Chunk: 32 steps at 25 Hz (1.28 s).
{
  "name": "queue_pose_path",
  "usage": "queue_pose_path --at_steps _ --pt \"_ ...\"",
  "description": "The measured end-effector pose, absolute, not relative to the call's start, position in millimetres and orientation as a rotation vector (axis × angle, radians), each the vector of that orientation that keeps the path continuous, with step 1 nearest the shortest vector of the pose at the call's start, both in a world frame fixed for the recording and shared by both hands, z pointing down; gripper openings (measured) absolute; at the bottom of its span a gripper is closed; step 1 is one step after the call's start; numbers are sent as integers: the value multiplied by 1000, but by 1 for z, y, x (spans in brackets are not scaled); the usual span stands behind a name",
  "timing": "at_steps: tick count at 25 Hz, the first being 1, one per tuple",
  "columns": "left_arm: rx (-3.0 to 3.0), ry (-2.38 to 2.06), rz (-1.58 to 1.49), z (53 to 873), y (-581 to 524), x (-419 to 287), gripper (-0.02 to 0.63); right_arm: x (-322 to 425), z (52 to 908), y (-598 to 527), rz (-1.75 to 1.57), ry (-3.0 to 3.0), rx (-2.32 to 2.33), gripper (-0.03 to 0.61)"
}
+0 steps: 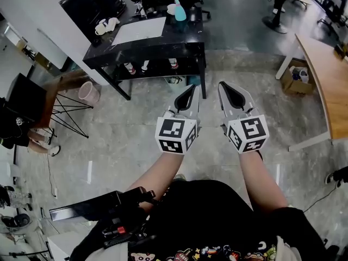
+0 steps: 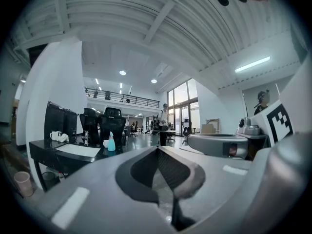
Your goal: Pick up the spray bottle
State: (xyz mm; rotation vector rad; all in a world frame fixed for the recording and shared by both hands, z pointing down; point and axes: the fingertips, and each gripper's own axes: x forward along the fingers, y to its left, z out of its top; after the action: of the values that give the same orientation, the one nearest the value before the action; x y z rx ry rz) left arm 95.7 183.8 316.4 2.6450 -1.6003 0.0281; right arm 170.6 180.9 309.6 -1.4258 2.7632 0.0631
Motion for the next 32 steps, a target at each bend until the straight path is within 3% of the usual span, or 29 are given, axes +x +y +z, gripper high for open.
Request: queue_pose_path --at_steps 15,32 --pt "2700 -1447 51 335 89 94 0 146 331 100 26 2785 -1458 25" --pt "2730 -1302 -13 330 -239 -82 0 -29 329 -218 -16 2715 -1667 25"
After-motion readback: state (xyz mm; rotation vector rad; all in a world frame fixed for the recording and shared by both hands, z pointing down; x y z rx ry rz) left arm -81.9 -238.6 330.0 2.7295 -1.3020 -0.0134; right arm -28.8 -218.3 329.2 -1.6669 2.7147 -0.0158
